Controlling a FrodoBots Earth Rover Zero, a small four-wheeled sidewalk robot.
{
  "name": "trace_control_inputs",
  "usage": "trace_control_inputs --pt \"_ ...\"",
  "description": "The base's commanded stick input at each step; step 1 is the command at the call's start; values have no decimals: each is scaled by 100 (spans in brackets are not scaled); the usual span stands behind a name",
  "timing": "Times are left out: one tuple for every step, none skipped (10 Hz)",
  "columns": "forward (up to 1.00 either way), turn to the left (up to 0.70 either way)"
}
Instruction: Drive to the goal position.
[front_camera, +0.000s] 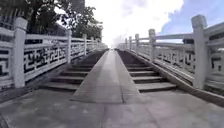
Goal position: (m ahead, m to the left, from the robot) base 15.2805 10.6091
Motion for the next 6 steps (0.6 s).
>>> trace_control_inputs --pt "70 0" --pt "70 0" --pt "70 0" --pt "70 0" --pt "70 0" --pt "70 6"
